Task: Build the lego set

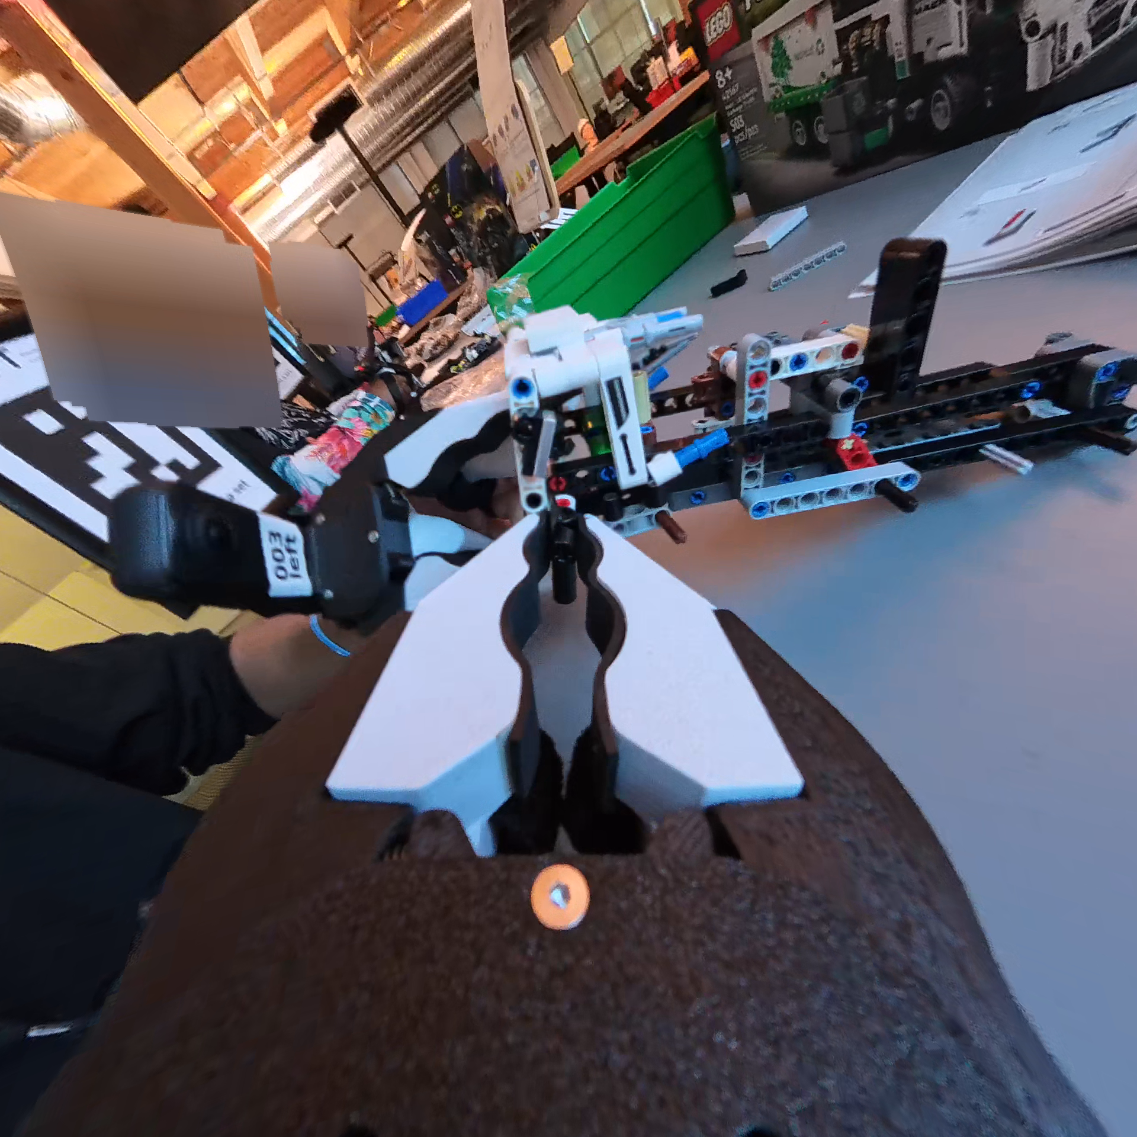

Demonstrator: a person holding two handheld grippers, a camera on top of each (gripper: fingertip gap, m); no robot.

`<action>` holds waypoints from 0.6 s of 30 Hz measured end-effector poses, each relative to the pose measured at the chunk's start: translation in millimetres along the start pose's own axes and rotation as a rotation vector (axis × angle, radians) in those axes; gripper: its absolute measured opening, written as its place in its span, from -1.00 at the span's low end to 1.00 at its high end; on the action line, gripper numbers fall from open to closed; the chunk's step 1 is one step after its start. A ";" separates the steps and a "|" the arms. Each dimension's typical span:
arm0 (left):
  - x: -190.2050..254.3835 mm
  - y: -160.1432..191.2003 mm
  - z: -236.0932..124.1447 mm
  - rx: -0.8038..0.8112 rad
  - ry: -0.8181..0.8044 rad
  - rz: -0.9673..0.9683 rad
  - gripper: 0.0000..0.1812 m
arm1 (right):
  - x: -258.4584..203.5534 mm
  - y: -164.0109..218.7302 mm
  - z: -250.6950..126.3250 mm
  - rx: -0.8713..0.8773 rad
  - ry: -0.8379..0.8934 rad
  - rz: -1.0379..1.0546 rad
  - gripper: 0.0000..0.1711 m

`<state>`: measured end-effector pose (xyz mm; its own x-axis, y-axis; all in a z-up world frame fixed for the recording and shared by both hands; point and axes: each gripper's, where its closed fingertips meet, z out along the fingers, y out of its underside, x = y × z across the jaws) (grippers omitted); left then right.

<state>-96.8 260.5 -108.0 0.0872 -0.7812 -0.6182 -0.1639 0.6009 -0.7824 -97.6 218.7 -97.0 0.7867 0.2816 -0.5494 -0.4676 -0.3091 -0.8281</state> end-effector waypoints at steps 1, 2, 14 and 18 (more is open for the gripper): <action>-2.6 0.2 1.1 -0.004 -0.031 0.013 -0.33 | 0.0 -0.1 -0.1 0.002 -0.007 0.014 -0.93; -4.7 0.2 1.9 -0.005 -0.053 0.020 -0.36 | 0.4 0.4 -0.3 0.000 -0.010 0.020 -0.93; -7.3 7.5 6.0 -0.108 -0.123 0.002 -0.41 | 6.0 1.1 -3.2 0.010 -0.070 0.149 -0.94; -7.1 9.6 5.3 -0.128 -0.131 0.014 -0.41 | 6.6 2.6 -3.1 -0.010 -0.059 0.138 -0.94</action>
<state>-93.8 272.7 -111.5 0.2101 -0.7388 -0.6403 -0.2889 0.5788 -0.7626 -92.4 217.0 -102.4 0.6898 0.2887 -0.6639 -0.5656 -0.3575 -0.7432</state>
